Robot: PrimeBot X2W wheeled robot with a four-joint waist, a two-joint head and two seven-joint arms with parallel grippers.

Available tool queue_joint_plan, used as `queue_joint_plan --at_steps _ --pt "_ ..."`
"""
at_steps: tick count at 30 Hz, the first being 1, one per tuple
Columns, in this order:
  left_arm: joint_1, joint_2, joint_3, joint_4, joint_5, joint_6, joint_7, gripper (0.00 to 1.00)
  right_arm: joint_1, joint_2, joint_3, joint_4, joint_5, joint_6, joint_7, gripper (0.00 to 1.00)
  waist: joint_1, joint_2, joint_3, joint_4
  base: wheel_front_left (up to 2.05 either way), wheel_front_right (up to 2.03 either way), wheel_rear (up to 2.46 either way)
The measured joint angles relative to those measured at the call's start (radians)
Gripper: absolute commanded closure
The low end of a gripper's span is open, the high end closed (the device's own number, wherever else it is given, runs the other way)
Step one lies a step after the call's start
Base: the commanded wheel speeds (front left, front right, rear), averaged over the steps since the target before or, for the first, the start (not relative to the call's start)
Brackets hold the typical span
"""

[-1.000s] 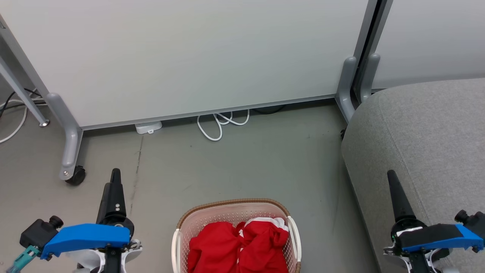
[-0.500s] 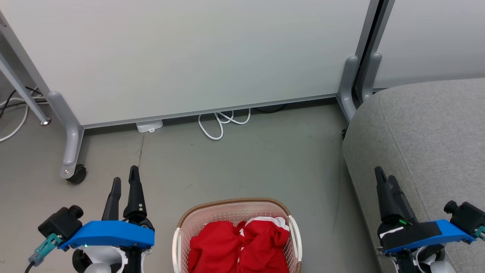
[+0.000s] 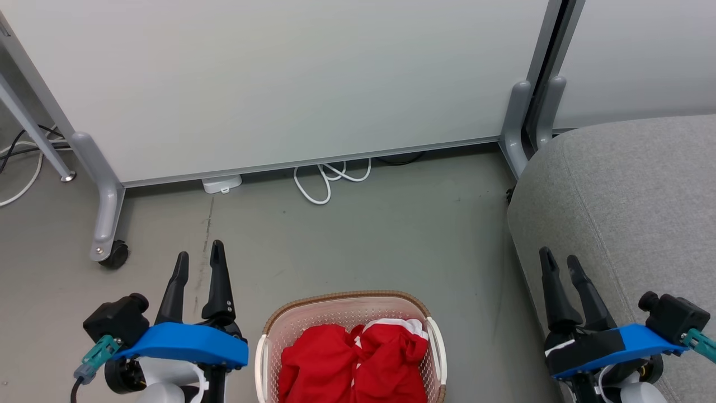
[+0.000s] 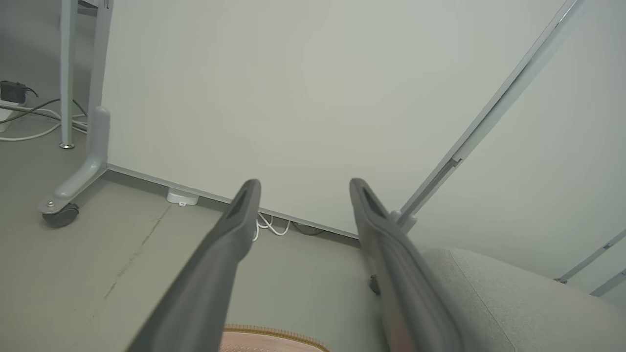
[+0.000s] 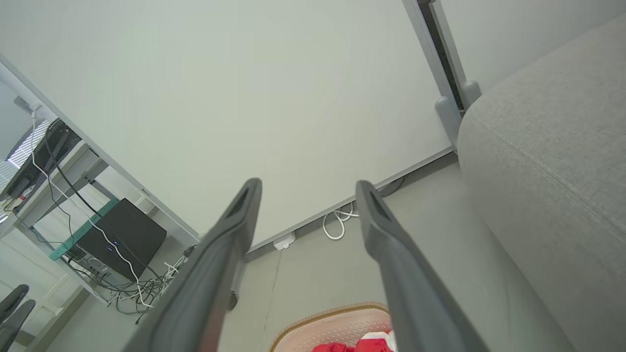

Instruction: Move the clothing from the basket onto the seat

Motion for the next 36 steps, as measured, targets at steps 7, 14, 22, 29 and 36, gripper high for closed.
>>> queue_joint_plan --at_steps 7,14,22,29,36 --pt "-0.004 0.004 -0.024 0.000 0.078 0.010 -0.019 0.00 -0.002 0.000 0.009 0.007 -0.079 0.000 -0.021 0.00 0.0000 0.0000 0.002 0.002 0.00 0.00 0.00" --pt "-0.005 0.007 -0.045 -0.001 0.149 0.014 -0.036 0.00 -0.003 -0.001 0.019 0.011 -0.154 0.000 -0.038 0.00 0.0000 0.0000 0.002 0.004 0.00 0.00 0.00" --pt "-0.007 0.009 -0.056 0.000 0.225 0.019 -0.054 0.00 -0.004 -0.001 0.029 0.018 -0.227 0.000 -0.056 0.00 0.0000 0.0000 0.001 0.007 0.00 0.00 0.00" --pt "-0.007 0.009 -0.069 0.001 0.281 0.009 -0.072 0.00 -0.007 -0.001 0.036 0.023 -0.289 0.000 -0.073 0.00 0.0000 0.0000 -0.001 0.009 0.00 0.00 0.00" --pt "-0.007 0.007 -0.074 0.008 0.339 0.002 -0.085 0.00 -0.008 -0.002 0.044 0.026 -0.349 0.000 -0.087 0.00 0.0000 0.0000 -0.002 0.011 0.00 0.00 0.00"
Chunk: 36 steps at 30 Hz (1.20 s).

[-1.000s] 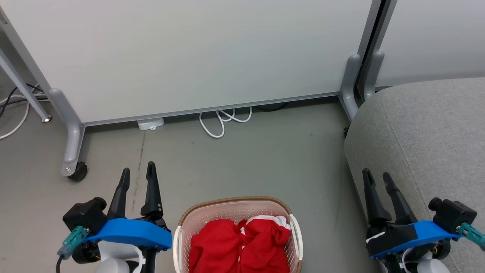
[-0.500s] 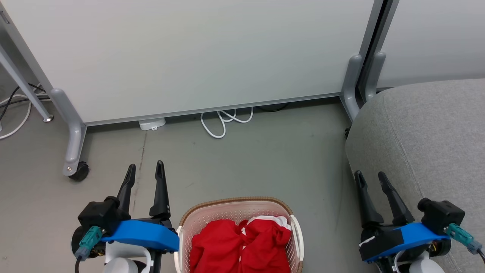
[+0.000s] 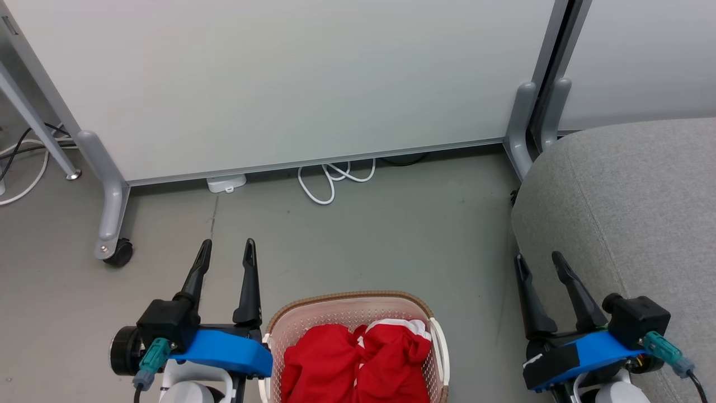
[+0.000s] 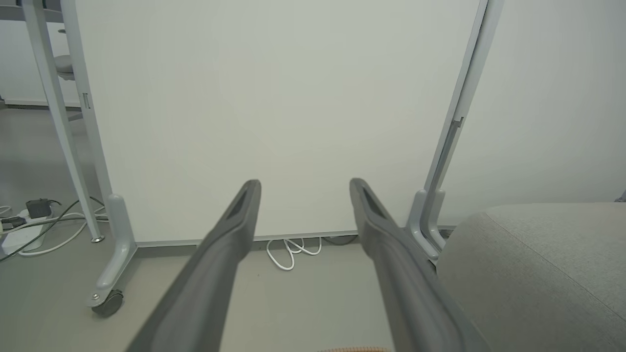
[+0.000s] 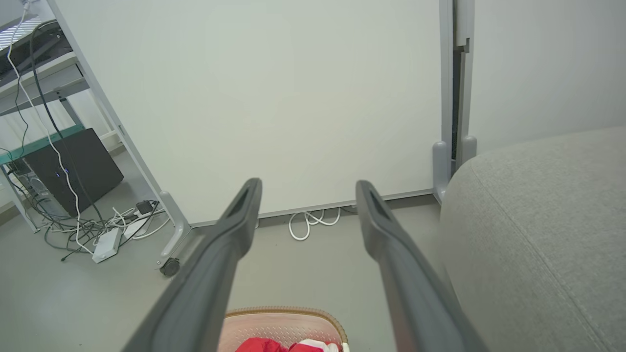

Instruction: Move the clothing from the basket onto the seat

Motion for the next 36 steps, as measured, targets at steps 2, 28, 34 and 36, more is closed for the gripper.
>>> queue_joint_plan --at_steps 2,28,34,36 --pt "0.000 -0.001 0.000 0.002 0.016 -0.003 -0.004 0.00 0.000 0.000 0.002 0.000 -0.015 0.000 -0.004 0.00 0.0000 0.0000 0.001 0.000 0.00 0.00 0.00" --pt "-0.012 -0.010 0.003 0.064 0.169 -0.045 -0.053 0.00 -0.012 -0.001 0.027 0.025 -0.194 0.001 -0.053 0.00 0.0000 0.0000 0.005 0.007 0.00 0.00 0.00" --pt "-0.012 -0.011 -0.001 0.067 0.157 -0.046 -0.053 0.00 -0.012 -0.002 0.028 0.032 -0.194 0.001 -0.053 0.00 0.0000 0.0000 0.006 0.008 0.00 0.00 0.00" --pt "-0.012 -0.011 -0.002 0.069 0.154 -0.046 -0.053 0.00 -0.012 -0.002 0.028 0.035 -0.192 0.001 -0.053 0.00 0.0000 0.0000 0.006 0.009 0.00 0.00 0.00"
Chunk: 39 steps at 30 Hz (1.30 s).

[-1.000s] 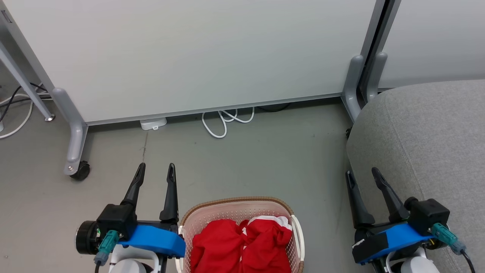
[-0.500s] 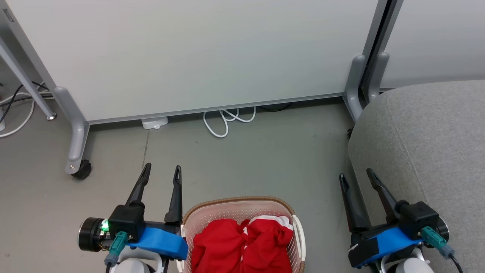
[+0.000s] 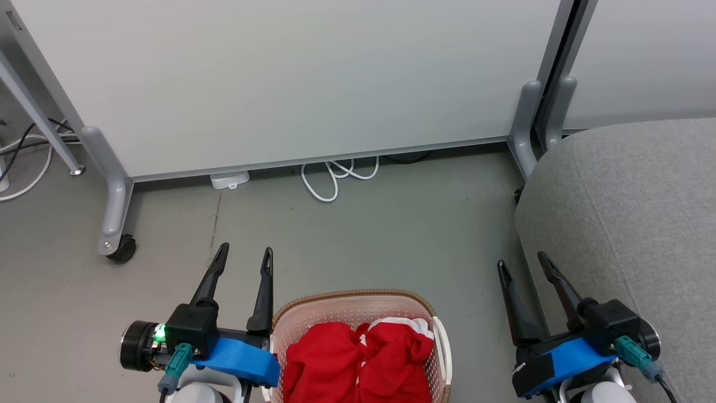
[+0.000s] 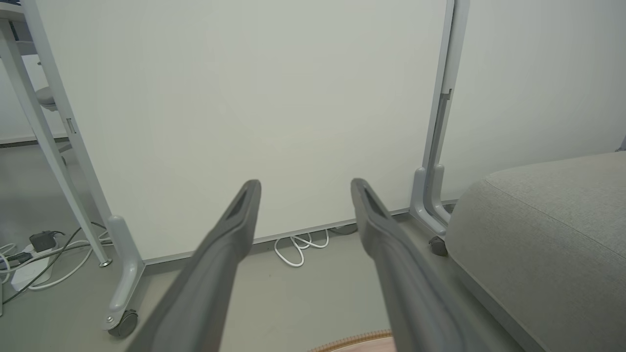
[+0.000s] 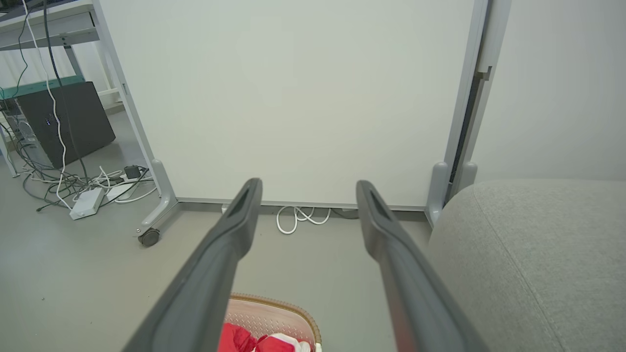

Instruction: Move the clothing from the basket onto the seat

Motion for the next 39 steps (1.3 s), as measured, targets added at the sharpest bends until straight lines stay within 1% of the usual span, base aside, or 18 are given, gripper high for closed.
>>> queue_joint_plan --at_steps 7,14,17,21,28,34,39 --pt "-0.001 0.000 -0.002 0.003 0.000 -0.001 0.000 0.00 -0.003 0.000 0.001 0.003 0.001 0.000 0.000 0.00 0.0000 0.0000 0.003 0.000 0.00 0.00 0.00" --pt "-0.058 0.002 -0.026 0.037 0.037 -0.027 0.000 0.00 -0.024 0.000 0.000 0.001 0.001 0.000 -0.001 0.00 0.0000 0.0000 0.030 -0.004 0.00 0.00 0.00" --pt "-0.094 0.011 -0.043 0.070 0.047 -0.036 0.000 0.00 -0.038 0.000 0.002 -0.004 0.001 0.000 -0.001 0.00 0.0000 0.0000 0.051 -0.011 0.00 0.00 0.00" --pt "-0.159 0.037 -0.084 0.130 0.059 -0.044 0.000 0.00 -0.067 0.000 0.003 -0.013 -0.002 0.000 -0.001 0.00 0.0000 0.0000 0.092 -0.026 0.00 0.00 0.00" --pt "-0.300 0.095 -0.193 0.258 0.062 -0.048 -0.001 0.00 -0.135 -0.001 0.006 -0.032 -0.004 0.000 -0.001 0.00 0.0001 0.0000 0.199 -0.064 0.00 0.00 0.00" --pt "-0.410 0.166 -0.338 0.385 0.051 -0.050 -0.001 0.00 -0.194 -0.001 0.020 -0.057 0.010 0.000 -0.001 0.00 0.0001 0.0000 0.312 -0.111 0.00 0.00 0.00" --pt "-0.493 0.191 -0.461 0.503 0.031 -0.050 -0.001 0.00 -0.234 -0.002 0.023 -0.078 0.012 0.000 -0.001 0.00 0.0002 0.0000 0.408 -0.148 0.00 0.00 0.00"
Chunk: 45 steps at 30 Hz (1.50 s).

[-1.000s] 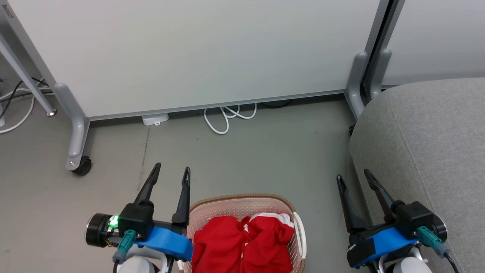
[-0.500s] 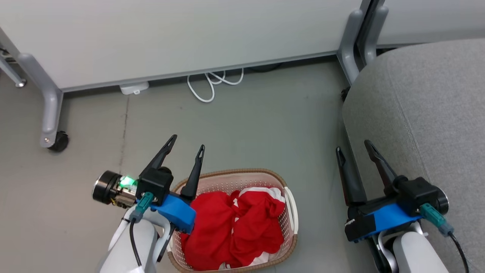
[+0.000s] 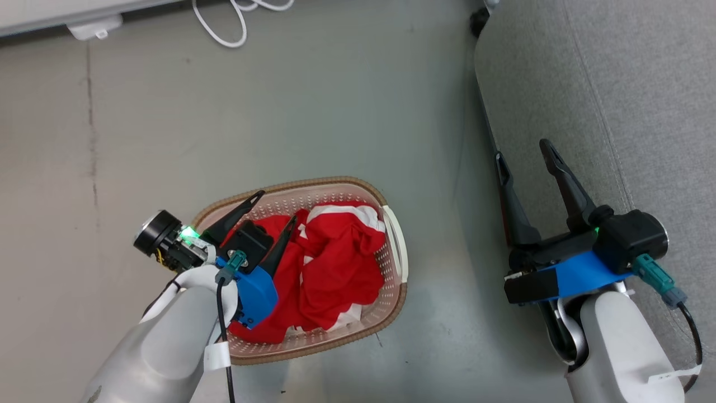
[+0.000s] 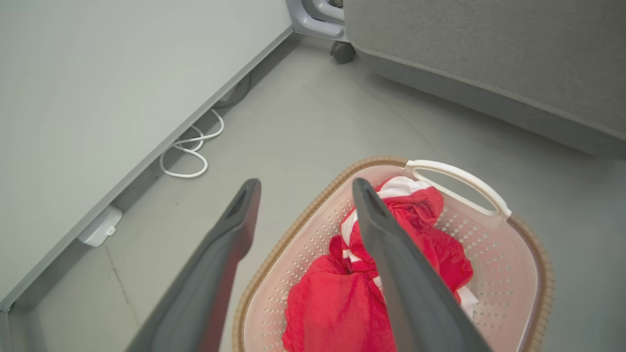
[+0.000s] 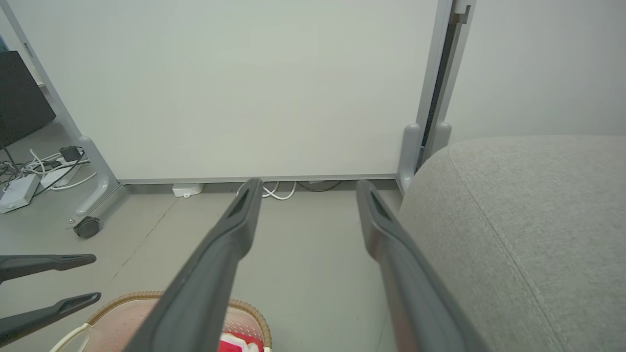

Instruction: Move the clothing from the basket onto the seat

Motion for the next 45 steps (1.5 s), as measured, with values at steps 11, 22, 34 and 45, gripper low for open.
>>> queue_joint_plan --at_steps 11,22,34,45 --pt "-0.163 0.006 -0.289 0.301 -0.019 0.000 0.000 0.00 -0.088 0.000 0.016 -0.047 0.010 0.000 0.000 0.00 0.0000 0.0000 0.187 -0.053 0.00 0.00 0.00" --pt "-0.326 0.025 -0.474 0.473 -0.010 0.000 0.098 0.00 -0.157 0.000 0.027 -0.100 0.039 0.000 0.000 0.00 0.0000 0.0000 0.361 -0.090 0.00 0.00 0.00" --pt "-0.420 0.053 -0.573 0.497 -0.024 0.000 0.221 0.00 -0.184 0.000 0.027 -0.153 0.070 0.000 0.000 0.00 -0.0001 0.0000 0.519 -0.139 0.00 0.00 0.00" --pt "-0.451 0.061 -0.602 0.501 -0.077 0.000 0.316 0.00 -0.195 0.000 0.027 -0.189 0.085 0.000 0.000 0.00 -0.0001 0.0000 0.600 -0.162 0.00 0.00 0.00"
